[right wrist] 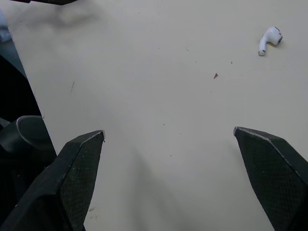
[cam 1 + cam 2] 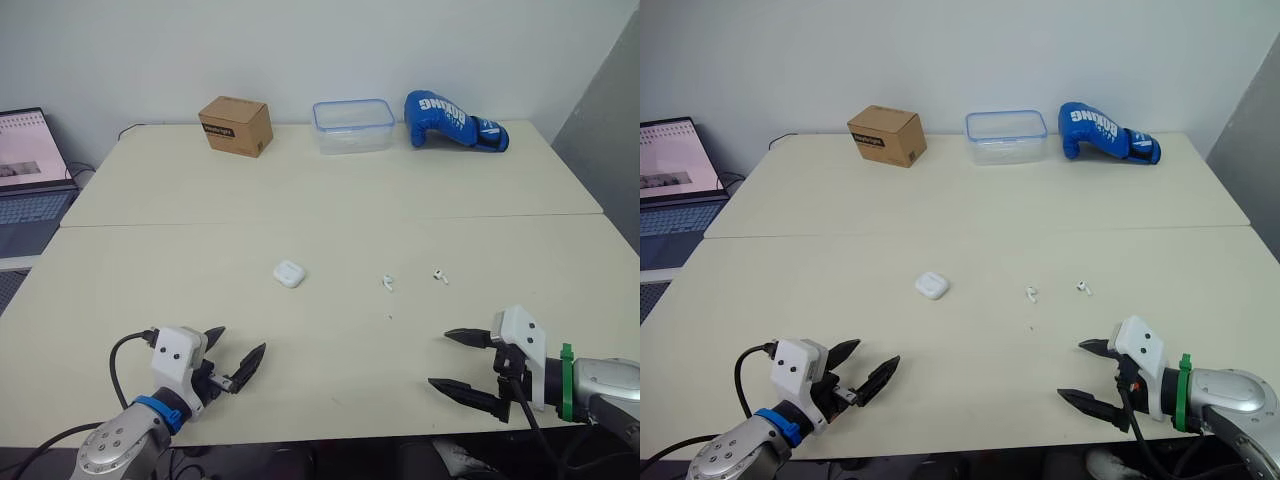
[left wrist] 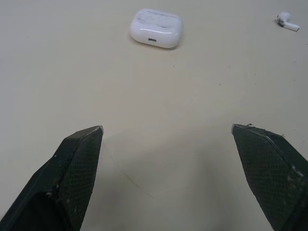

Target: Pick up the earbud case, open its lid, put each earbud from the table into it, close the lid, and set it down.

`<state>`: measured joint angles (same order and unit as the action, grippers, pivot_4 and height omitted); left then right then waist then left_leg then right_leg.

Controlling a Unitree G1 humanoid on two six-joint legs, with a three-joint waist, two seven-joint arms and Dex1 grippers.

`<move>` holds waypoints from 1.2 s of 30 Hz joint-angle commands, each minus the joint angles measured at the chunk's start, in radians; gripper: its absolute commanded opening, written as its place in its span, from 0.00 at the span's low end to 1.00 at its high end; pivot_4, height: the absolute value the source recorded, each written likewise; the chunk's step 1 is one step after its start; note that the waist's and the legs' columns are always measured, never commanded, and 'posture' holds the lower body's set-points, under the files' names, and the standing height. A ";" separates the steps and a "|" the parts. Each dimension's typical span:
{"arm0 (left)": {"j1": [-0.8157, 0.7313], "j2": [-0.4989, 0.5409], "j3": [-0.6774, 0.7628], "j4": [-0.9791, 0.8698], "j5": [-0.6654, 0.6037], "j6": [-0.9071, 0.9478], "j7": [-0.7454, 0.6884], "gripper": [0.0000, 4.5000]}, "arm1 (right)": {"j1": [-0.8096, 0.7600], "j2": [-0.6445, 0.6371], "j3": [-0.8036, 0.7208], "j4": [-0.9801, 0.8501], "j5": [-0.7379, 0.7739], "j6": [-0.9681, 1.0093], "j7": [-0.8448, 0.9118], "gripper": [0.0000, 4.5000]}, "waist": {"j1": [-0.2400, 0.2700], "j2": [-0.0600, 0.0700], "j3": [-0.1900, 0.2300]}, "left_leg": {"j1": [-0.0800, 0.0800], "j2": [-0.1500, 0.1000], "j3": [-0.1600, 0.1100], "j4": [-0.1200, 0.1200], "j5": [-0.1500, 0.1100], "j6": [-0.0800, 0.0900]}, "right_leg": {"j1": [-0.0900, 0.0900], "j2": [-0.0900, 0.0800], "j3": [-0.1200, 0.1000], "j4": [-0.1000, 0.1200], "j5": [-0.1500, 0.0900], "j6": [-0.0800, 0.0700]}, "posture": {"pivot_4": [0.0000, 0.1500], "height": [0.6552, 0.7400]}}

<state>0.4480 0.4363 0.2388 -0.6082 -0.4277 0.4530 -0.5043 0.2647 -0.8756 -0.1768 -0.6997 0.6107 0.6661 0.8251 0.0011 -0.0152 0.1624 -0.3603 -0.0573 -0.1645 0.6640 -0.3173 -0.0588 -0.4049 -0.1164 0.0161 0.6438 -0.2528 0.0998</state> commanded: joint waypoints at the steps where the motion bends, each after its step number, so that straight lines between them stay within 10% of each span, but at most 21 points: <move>1: -0.008 0.002 0.004 -0.004 -0.002 -0.014 0.000 0.99 | -0.005 -0.003 -0.020 -0.010 0.003 -0.004 0.000 1.00 | 0.000 0.000 0.000 | 0.000 0.000 0.000 0.000 0.000 0.000 | 0.000 0.000 0.000 0.000 0.000 0.000 | 1.00 0.89; 14: -0.041 0.018 -0.019 0.014 0.022 -0.030 -0.001 0.99 | -0.011 -0.014 -0.002 0.015 -0.026 -0.043 0.038 1.00 | 0.000 0.000 0.000 | 0.000 0.000 0.000 0.000 0.000 0.000 | 0.000 0.000 0.000 0.000 0.000 0.000 | 1.00 0.89; 36: -0.554 0.064 -0.178 0.459 0.086 -0.101 -0.137 0.99 | -0.316 -0.048 0.042 0.165 -0.106 -0.159 0.159 1.00 | -0.003 0.000 0.000 | 0.000 0.000 0.000 0.000 0.003 -0.005 | -0.001 0.000 0.000 0.000 0.000 0.000 | 1.00 0.89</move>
<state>-0.0842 0.5086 0.0666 -0.1622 -0.3607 0.3963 -0.6435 -0.0514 -0.9125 -0.1245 -0.5119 0.5149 0.5309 0.9822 -0.0019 -0.0151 0.1624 -0.3604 -0.0576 -0.1649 0.6645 -0.3147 -0.0635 -0.4056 -0.1163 0.0158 0.6440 -0.2525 0.0999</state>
